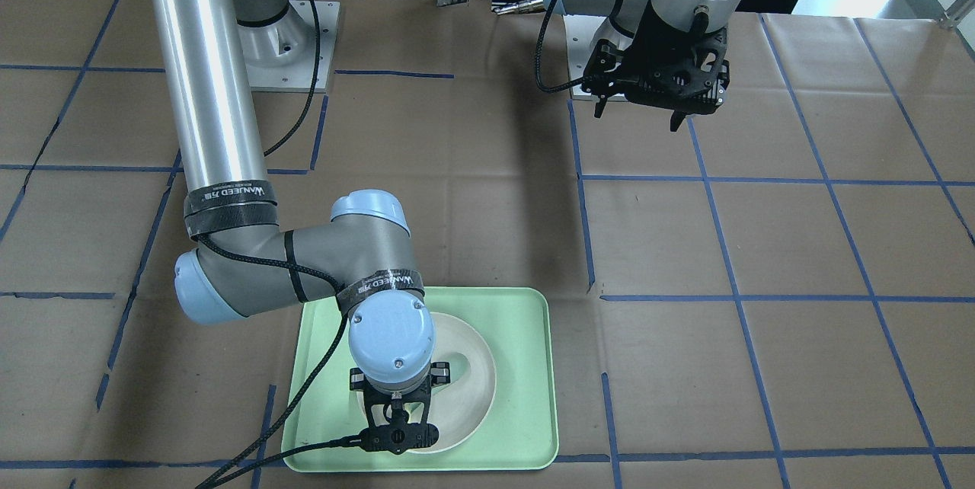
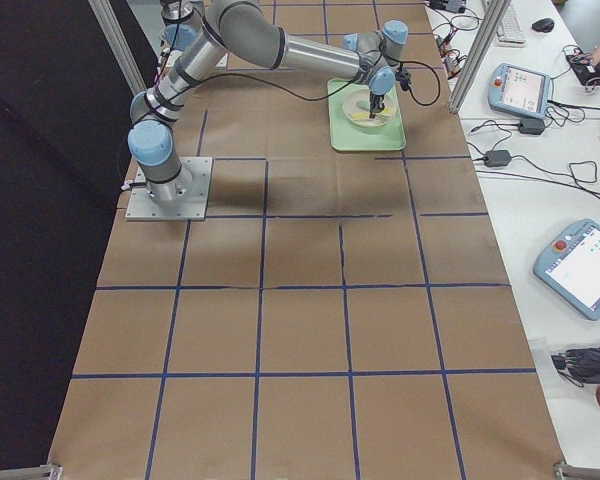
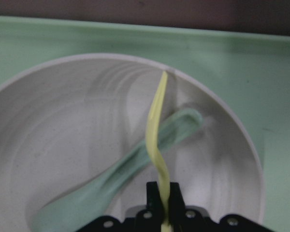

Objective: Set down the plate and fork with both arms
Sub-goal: 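Lift the yellow fork out of the plate with the right gripper, then lower the fork onto the tray beside the plate and release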

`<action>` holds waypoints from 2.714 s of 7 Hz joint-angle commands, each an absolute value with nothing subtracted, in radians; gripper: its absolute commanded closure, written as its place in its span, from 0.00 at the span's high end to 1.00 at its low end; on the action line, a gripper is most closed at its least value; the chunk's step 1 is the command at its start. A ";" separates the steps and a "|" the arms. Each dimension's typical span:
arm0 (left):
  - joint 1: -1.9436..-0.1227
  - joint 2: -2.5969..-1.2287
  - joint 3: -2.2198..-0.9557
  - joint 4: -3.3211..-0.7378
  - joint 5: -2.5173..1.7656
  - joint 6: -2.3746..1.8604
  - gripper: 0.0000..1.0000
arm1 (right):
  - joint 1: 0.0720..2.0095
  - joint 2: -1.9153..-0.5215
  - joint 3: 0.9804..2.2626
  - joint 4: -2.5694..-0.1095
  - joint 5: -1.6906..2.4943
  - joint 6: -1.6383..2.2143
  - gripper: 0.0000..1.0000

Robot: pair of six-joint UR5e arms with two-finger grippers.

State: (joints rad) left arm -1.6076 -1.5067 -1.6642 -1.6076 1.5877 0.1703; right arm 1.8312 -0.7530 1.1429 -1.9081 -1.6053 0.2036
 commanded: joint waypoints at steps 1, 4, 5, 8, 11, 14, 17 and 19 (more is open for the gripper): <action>-1.608 -1.506 -1.664 -1.608 1.588 0.170 0.99 | 1.824 -0.775 1.135 -1.898 -1.591 0.225 0.00; -1.608 -1.503 -1.664 -1.609 1.588 0.170 0.99 | 1.822 -0.873 1.138 -1.870 -1.568 0.244 0.00; -1.608 -1.502 -1.666 -1.611 1.588 0.170 0.99 | 1.812 -0.899 1.152 -1.859 -1.575 0.241 0.00; -1.608 -1.502 -1.666 -1.611 1.588 0.170 0.99 | 1.751 -0.908 1.192 -1.848 -1.591 0.156 0.00; -1.608 -1.502 -1.666 -1.611 1.588 0.170 0.99 | 1.661 -0.920 1.320 -1.941 -1.585 0.066 0.00; -1.608 -1.500 -1.669 -1.611 1.588 0.170 0.99 | 1.654 -0.870 1.391 -2.075 -1.579 0.066 0.00; -1.608 -1.502 -1.670 -1.611 1.588 0.170 0.99 | 1.661 -0.873 1.378 -2.074 -1.578 0.067 0.02; -1.608 -1.502 -1.670 -1.609 1.588 0.170 0.99 | 1.661 -0.867 1.382 -2.074 -1.586 0.067 0.50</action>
